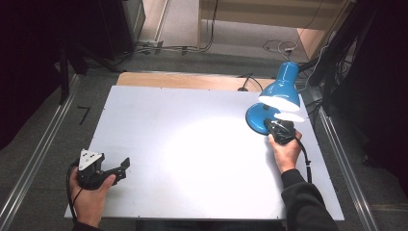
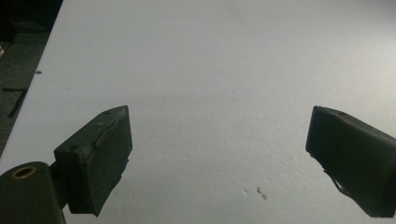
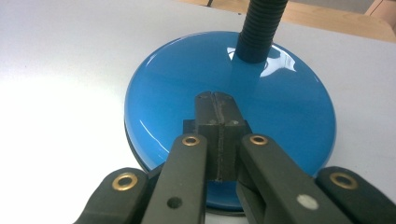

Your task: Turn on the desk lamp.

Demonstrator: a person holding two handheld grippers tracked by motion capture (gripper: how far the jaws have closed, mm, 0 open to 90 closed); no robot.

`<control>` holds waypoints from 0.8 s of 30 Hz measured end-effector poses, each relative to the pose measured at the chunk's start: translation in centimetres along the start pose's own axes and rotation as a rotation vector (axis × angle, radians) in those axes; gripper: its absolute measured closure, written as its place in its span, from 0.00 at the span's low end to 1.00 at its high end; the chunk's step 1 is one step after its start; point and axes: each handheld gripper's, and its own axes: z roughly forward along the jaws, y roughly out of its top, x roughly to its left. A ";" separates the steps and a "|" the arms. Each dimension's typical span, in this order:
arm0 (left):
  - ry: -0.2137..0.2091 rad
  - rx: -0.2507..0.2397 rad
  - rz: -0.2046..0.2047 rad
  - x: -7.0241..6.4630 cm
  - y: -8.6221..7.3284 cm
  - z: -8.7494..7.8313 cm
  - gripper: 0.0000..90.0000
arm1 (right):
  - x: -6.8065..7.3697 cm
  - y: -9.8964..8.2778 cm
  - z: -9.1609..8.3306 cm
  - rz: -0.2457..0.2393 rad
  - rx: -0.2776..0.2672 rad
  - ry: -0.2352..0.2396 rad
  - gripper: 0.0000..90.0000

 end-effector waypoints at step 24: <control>-0.002 -0.004 0.001 0.1 0.0 -0.1 0.08 | -1.0 0.3 -1.0 0.115 -0.024 0.078 0.92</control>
